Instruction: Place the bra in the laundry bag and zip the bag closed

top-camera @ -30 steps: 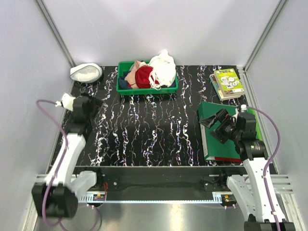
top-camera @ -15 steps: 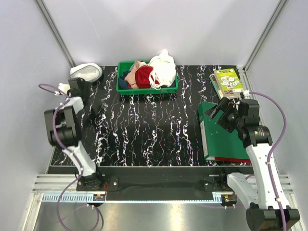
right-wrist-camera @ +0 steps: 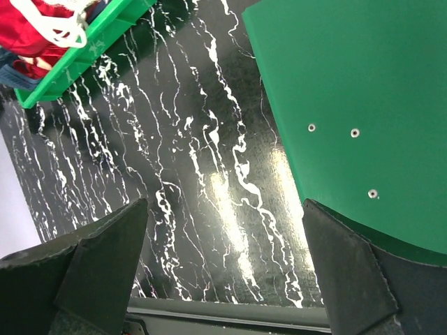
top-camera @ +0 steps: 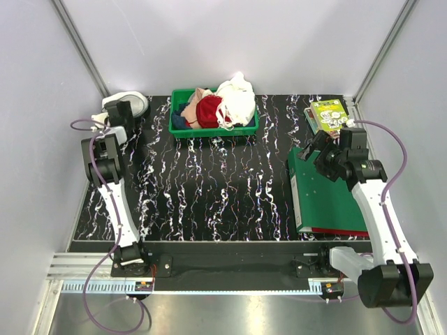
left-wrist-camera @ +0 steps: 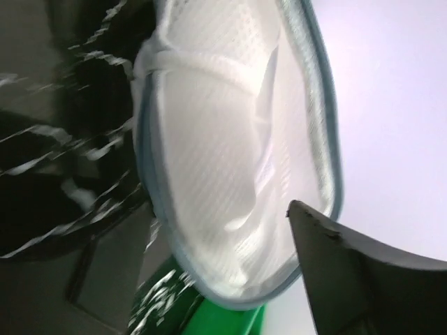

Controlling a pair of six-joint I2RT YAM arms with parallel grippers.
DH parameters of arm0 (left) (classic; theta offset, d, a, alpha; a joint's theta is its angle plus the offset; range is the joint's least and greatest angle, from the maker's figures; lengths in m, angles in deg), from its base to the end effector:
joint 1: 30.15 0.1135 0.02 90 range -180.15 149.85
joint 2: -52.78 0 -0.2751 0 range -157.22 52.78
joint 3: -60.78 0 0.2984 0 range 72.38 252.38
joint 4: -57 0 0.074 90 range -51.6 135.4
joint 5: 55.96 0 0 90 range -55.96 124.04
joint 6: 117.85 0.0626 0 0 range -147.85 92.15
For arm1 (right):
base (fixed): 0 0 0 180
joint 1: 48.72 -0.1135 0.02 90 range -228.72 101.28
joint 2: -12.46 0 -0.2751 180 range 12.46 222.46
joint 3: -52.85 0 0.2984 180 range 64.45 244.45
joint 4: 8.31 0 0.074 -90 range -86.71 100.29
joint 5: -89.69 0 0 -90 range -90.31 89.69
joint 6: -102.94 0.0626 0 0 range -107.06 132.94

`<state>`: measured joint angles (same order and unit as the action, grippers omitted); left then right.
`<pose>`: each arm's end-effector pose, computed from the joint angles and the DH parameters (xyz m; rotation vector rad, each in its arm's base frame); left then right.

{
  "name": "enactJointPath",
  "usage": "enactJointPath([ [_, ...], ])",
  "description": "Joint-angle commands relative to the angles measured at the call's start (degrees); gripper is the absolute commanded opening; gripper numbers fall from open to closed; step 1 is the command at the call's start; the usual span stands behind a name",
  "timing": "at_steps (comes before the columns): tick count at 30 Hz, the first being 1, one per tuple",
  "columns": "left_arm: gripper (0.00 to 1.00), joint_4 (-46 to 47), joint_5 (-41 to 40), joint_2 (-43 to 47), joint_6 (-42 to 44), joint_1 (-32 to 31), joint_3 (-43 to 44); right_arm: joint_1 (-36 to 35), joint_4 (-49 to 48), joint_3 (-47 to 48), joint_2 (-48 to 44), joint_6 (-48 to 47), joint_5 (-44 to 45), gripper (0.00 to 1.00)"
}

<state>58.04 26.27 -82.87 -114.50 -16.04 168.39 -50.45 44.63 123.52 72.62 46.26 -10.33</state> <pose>0.5811 0.1548 0.1038 -1.6727 1.2713 -0.6461 0.2762 0.0192 0.3150 0.5525 2.2870 0.5085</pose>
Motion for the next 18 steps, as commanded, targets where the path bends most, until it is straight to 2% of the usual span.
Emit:
enactJointPath([
  [1, 0.56, -3.32, 2.13, -5.40, -6.07, 0.74, 9.88, 0.24, -1.97, 4.03, 2.58, -1.77, -0.26, 1.00],
  [2, 0.46, -2.89, 3.10, -5.76, -6.16, 1.01, 10.16, 0.16, -1.88, 4.39, 2.85, -2.03, -0.87, 1.00],
  [3, 0.27, -2.02, 4.07, -4.89, -6.16, 1.10, 9.82, 0.24, -1.88, 5.00, 3.29, -2.64, -2.10, 1.00],
  [6, 0.11, -0.78, 5.75, 0.63, -2.05, 0.92, 3.07, 0.24, -1.53, 5.53, 3.56, -4.66, -5.08, 1.00],
  [7, 0.10, -1.74, 5.66, 6.48, 2.58, 0.75, 0.52, 0.16, -1.44, 5.44, 3.30, -5.10, -5.97, 1.00],
  [9, 0.08, -3.58, 5.75, 12.40, 7.53, 0.57, -8.00, 0.07, -1.44, 4.40, 2.95, -6.16, -9.47, 1.00],
  [10, 0.04, -5.42, 6.27, 19.05, 12.42, 0.48, -10.81, -0.19, -1.44, 3.95, 2.25, -6.34, -10.53, 1.00],
  [11, 0.04, -6.57, 6.28, 22.24, 14.82, 0.48, -17.63, -1.24, -1.44, 3.51, 1.72, -6.69, -11.50, 1.00],
  [13, 0.00, -10.59, 6.80, 32.49, 21.13, 0.48, -24.69, -4.40, -1.18, 2.28, 0.49, -7.30, -12.21, 1.00],
  [14, 0.00, -11.84, 7.06, 36.30, 22.91, 0.22, -30.99, -5.37, -0.83, 1.84, 0.14, -7.22, -12.21, 1.00],
  [18, 0.00, -21.31, 11.28, 52.39, 30.30, -0.48, -45.94, -9.24, 0.93, -0.18, 0.57, -7.39, -14.14, 1.00],
])
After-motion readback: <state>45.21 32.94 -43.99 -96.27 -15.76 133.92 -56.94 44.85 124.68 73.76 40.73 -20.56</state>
